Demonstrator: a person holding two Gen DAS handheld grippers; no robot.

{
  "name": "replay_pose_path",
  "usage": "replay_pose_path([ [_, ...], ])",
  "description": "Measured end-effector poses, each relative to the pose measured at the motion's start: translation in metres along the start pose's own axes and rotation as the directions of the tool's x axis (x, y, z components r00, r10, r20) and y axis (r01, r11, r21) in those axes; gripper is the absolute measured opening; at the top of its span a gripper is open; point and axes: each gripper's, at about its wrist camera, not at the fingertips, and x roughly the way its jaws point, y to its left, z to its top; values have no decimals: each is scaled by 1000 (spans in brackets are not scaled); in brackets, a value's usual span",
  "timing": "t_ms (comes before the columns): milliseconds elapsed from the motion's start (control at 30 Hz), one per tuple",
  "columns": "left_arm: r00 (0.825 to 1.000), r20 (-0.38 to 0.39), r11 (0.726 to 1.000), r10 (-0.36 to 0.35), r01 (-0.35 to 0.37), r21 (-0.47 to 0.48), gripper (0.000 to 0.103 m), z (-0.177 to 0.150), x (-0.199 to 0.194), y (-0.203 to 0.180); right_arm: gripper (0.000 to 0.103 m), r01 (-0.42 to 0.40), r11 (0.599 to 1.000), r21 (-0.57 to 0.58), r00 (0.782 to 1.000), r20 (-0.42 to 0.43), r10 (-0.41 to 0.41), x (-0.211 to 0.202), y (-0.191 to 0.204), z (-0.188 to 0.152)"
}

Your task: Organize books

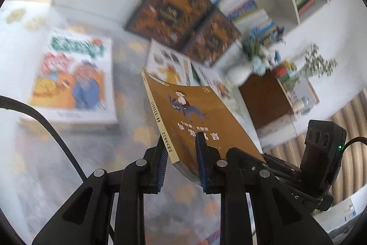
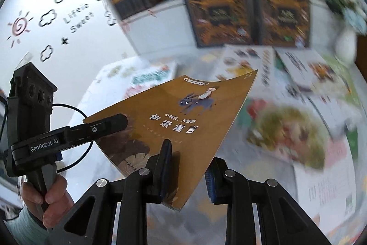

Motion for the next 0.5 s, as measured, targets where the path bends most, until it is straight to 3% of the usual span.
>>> replay_pose_path([
  [233,988,106,993,114,-109,-54,19,35,-25,49,25,-104,991,-88,994,-24,102,60,45,49],
  [500,972,130,974,195,-176,-146,21,58,-22,107,27,-151,981,-123,984,-110,138,135,74,83],
])
